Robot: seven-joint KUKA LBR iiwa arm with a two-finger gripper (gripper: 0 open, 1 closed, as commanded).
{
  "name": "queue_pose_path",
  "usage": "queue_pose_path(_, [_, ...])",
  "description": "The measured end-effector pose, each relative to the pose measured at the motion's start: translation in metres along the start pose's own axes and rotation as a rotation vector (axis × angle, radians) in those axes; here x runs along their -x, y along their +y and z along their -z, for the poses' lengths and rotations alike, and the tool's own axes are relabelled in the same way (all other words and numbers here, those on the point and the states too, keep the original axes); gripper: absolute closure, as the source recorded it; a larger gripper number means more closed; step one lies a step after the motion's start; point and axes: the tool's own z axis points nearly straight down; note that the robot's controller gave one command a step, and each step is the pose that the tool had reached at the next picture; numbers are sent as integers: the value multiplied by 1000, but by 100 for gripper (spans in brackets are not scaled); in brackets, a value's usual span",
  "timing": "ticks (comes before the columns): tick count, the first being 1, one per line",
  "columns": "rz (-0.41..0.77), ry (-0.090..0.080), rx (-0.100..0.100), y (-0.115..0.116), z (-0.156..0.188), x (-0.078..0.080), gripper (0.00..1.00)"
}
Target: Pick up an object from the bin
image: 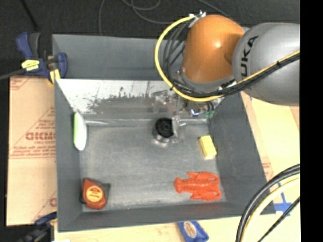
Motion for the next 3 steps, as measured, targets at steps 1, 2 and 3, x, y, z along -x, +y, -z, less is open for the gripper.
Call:
queue_pose_path(1, [86, 0, -3, -13, -29, 3, 0])
queue_pose_path(2, [11, 1, 0, -44, -41, -1, 0])
queue_pose_path(3, [65, 2, -3, -47, -61, -8, 0])
